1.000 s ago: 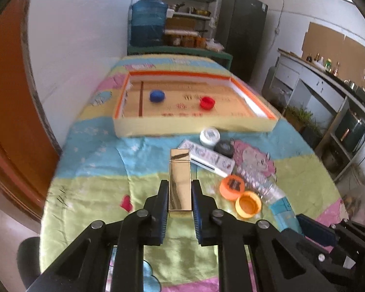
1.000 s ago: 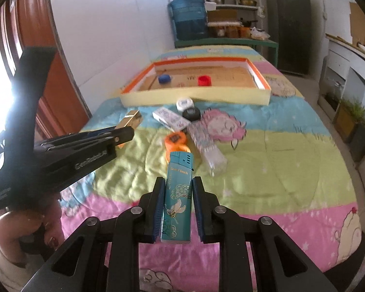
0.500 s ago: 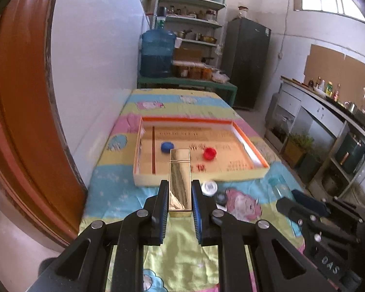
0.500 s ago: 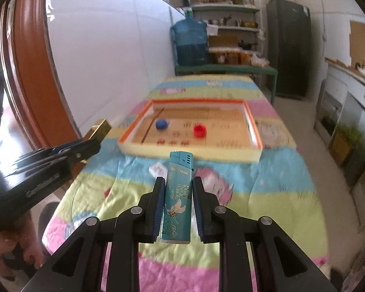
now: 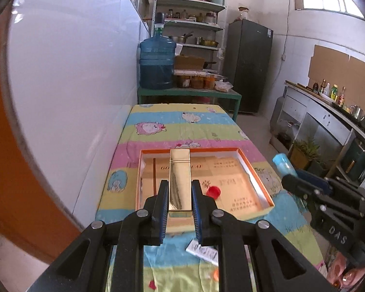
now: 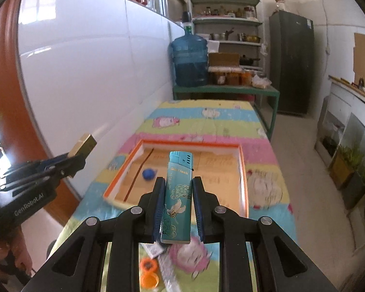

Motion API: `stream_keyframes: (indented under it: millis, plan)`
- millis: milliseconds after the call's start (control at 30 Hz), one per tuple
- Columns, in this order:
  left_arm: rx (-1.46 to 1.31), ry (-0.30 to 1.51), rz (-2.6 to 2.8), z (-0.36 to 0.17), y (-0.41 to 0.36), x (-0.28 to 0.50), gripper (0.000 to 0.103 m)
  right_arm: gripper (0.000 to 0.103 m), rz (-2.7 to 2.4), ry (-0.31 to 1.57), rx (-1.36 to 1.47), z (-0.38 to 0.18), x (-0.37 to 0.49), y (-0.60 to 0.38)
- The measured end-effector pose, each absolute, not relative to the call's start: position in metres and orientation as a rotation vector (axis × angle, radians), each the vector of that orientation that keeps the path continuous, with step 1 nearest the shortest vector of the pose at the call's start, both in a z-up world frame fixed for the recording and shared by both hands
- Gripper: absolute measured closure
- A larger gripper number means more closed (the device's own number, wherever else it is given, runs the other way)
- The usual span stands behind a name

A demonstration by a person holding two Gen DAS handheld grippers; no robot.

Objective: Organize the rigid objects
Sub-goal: 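Carry the gold and teal lighters into the tray with both tools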

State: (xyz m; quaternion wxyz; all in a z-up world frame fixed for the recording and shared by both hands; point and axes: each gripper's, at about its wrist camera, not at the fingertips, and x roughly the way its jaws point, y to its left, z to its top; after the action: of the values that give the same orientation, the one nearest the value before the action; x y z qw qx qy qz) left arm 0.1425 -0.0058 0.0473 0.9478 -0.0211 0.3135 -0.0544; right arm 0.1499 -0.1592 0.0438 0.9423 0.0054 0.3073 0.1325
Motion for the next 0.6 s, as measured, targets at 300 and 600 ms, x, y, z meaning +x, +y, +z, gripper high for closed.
stream_keyframes:
  millis: [300, 600]
  plan:
    - [-0.044, 0.67, -0.175, 0.047, -0.023, 0.211, 0.085, 0.08, 0.252, 0.684, 0.022, 0.042, 0.226, -0.179]
    - [-0.071, 0.799, -0.173, -0.008, -0.035, 0.287, 0.085, 0.08, 0.246, 0.843, 0.008, -0.017, 0.301, -0.186]
